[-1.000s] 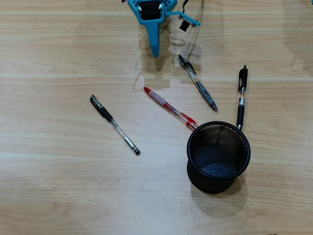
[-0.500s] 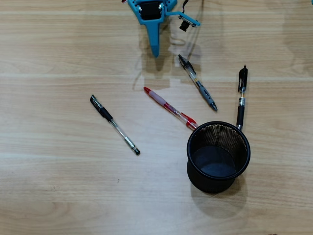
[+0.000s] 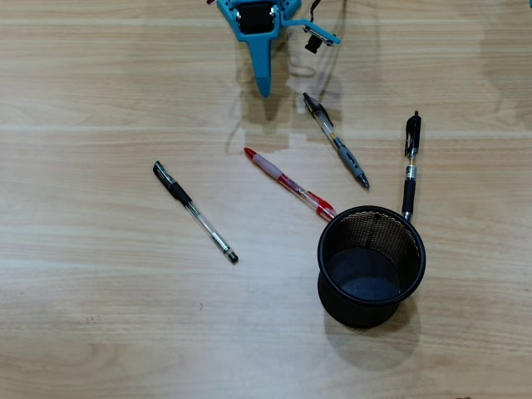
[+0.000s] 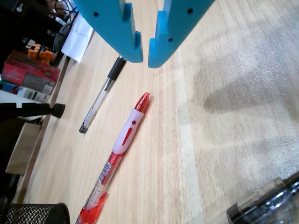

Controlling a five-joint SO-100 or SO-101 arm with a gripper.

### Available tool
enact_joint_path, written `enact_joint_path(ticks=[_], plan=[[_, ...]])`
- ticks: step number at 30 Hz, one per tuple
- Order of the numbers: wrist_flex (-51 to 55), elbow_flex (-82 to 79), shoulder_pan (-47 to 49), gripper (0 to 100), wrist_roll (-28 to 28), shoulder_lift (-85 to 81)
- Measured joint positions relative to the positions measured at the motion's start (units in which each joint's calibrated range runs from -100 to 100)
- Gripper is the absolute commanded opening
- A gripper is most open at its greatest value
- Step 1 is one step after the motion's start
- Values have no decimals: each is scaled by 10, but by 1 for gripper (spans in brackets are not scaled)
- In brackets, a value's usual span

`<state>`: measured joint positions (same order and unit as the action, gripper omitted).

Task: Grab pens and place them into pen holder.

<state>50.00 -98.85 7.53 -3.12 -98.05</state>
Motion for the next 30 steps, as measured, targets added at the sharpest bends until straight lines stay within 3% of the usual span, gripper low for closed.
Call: enact_joint_path(ticks=[25,30], plan=[[0,0,0,2,0,0],[29,75,-14,2,0,0]])
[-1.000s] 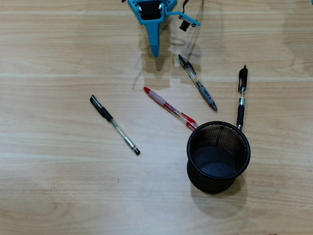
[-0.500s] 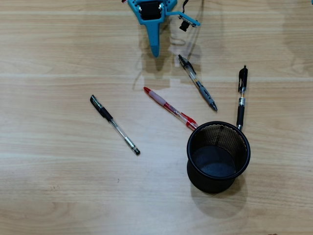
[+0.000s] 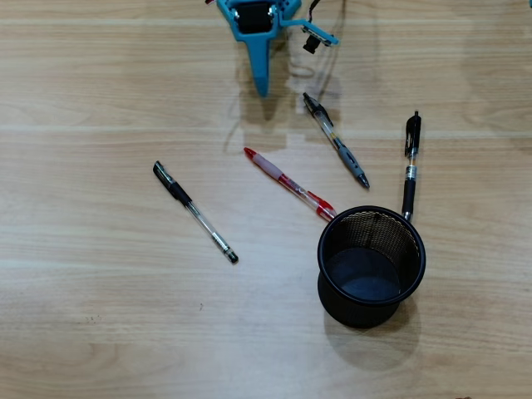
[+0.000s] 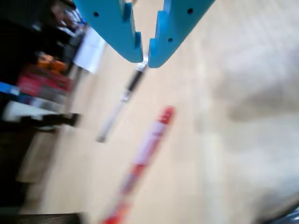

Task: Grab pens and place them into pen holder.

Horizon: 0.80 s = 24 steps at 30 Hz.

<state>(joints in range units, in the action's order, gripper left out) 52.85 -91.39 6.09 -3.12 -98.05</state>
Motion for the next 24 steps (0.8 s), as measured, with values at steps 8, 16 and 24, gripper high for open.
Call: enact_joint_path(ticks=[8,16,24], plan=[[106,103,-33,2,-1,-3],[116,138,-33,2,-29,-3],[116,249,-39,2,-183,117]])
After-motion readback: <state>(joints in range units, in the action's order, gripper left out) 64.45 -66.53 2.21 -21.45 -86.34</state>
